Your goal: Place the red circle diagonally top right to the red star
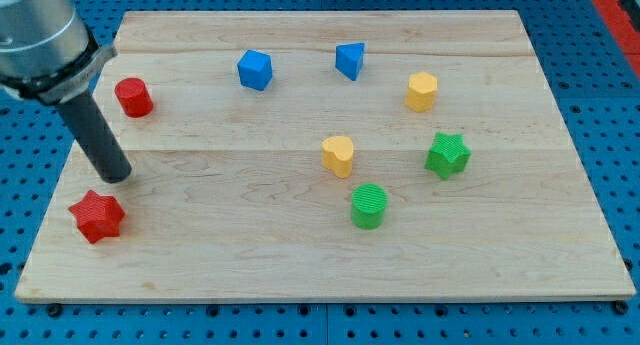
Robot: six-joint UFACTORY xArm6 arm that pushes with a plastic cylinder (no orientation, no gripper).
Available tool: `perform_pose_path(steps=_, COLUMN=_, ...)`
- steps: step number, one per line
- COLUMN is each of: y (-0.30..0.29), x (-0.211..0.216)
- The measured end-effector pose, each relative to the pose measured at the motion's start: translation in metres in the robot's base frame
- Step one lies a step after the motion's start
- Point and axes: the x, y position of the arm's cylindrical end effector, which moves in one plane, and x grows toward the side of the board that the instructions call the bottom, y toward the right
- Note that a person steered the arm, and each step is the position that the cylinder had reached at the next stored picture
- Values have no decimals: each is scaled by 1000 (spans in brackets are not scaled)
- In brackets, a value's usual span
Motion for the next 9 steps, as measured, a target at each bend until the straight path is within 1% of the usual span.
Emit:
perform_pose_path(steps=1, y=-63, x=-19)
perform_pose_path(steps=2, y=-72, x=-31)
perform_pose_path(steps=3, y=-72, x=-89)
perform_pose_path(steps=4, y=-61, x=-133)
perform_pose_path(steps=5, y=-25, x=-136)
perform_pose_path(steps=6, y=0, x=-122)
perform_pose_path(steps=7, y=0, x=-81)
perform_pose_path(steps=8, y=7, x=-63)
perform_pose_path(steps=9, y=21, x=-85)
